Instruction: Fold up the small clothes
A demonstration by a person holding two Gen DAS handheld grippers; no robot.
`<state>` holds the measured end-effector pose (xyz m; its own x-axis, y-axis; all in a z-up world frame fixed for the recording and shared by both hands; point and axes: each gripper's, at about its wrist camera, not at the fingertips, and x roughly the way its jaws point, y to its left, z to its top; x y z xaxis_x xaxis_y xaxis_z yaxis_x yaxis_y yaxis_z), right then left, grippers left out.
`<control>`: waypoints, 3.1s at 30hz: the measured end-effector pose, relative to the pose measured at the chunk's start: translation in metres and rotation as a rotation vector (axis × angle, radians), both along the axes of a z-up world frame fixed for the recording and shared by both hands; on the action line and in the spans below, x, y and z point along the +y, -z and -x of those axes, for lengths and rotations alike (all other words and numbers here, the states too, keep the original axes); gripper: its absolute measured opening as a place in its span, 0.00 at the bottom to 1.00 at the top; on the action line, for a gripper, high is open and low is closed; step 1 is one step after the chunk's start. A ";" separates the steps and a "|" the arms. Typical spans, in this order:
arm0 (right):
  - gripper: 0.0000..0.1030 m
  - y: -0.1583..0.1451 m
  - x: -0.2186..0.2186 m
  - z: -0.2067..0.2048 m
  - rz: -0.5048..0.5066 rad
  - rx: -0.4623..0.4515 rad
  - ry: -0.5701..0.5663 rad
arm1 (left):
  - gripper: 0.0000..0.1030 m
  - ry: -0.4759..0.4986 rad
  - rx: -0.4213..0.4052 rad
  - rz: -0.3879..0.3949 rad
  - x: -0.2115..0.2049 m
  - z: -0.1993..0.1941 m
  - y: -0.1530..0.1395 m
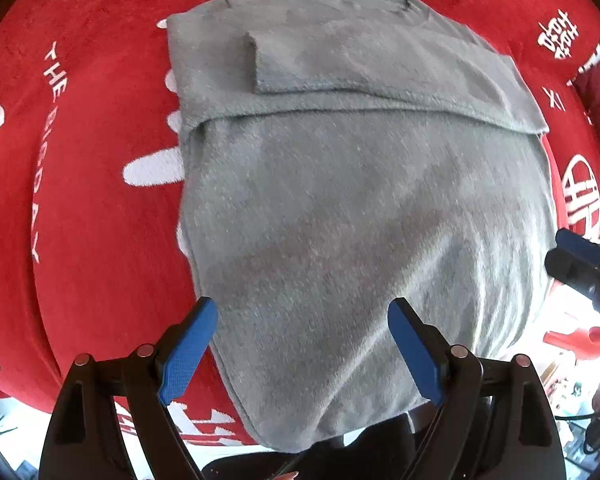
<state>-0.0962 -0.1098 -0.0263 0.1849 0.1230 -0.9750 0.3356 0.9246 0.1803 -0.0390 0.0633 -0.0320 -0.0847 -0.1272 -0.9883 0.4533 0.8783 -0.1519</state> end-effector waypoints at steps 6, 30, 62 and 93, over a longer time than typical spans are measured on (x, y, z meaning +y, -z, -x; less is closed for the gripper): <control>0.81 0.009 -0.005 0.021 -0.050 0.066 0.043 | 0.85 -0.043 0.035 0.000 0.006 0.009 0.000; 0.81 0.023 -0.126 0.130 -0.247 0.123 0.048 | 0.85 -0.249 0.056 -0.029 -0.046 0.158 0.001; 0.82 0.137 -0.068 0.175 -0.542 0.146 -0.163 | 0.85 -0.248 0.090 0.198 0.073 0.192 0.069; 0.07 0.034 -0.105 0.166 -0.794 -0.208 0.226 | 0.11 -0.271 0.021 0.504 0.051 0.125 -0.015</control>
